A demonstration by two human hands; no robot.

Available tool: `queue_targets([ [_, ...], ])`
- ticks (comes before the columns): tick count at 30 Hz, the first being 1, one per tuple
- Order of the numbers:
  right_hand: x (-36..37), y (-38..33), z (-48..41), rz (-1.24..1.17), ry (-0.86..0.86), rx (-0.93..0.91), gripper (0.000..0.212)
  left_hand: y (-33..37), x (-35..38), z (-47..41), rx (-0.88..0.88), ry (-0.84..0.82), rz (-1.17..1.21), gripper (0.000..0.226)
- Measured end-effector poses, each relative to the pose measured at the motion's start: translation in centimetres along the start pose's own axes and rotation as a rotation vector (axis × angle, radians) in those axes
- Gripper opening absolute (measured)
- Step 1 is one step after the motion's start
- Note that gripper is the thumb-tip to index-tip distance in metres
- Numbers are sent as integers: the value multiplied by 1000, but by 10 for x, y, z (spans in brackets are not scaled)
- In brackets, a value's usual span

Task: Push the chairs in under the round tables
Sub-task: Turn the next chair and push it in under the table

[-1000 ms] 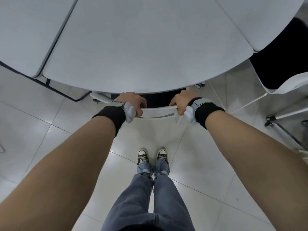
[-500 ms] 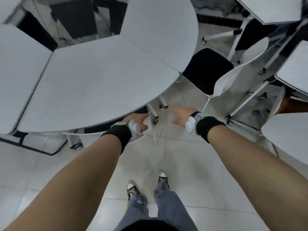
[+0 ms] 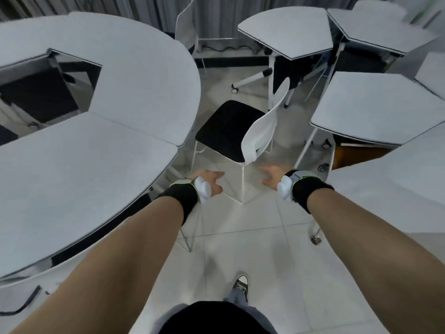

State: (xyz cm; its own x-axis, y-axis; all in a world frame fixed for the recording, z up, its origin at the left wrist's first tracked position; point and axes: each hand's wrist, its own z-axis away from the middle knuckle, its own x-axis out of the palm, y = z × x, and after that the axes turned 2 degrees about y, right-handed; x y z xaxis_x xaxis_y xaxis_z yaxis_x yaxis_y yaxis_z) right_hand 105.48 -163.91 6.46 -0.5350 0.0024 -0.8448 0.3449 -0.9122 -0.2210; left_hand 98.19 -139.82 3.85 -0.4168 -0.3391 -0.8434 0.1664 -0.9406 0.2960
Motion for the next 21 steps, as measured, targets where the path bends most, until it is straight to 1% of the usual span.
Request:
queue_targets([
  [2, -17, 35, -12, 34, 39, 11, 59, 31, -6, -24, 3, -4, 26, 68],
  [5, -29, 54, -25, 27, 64, -9, 58, 45, -12, -42, -4, -7, 19, 65],
  [8, -45, 84, -49, -24, 35, -12, 54, 63, -22, -76, -22, -18, 3, 64],
  [10, -59, 99, -67, -70, 8, -34, 54, 75, -33, -103, 0, 2, -5, 62],
  [13, -80, 121, -100, -31, 14, -45, 50, 92, -52, -151, 43, 20, 7, 56],
  [14, -93, 132, -122, -29, 16, -24, 50, 100, -62, -183, 63, 9, 16, 56],
  [16, -110, 144, -143, -69, -8, 6, 52, 109, -76, -215, 52, -7, 19, 59],
  [19, -138, 164, -186, -8, -48, 38, 62, 125, -97, -269, 31, 1, 35, 59],
  [21, -146, 166, -201, 37, 2, 50, 58, 128, -103, -288, 37, -17, 68, 59],
])
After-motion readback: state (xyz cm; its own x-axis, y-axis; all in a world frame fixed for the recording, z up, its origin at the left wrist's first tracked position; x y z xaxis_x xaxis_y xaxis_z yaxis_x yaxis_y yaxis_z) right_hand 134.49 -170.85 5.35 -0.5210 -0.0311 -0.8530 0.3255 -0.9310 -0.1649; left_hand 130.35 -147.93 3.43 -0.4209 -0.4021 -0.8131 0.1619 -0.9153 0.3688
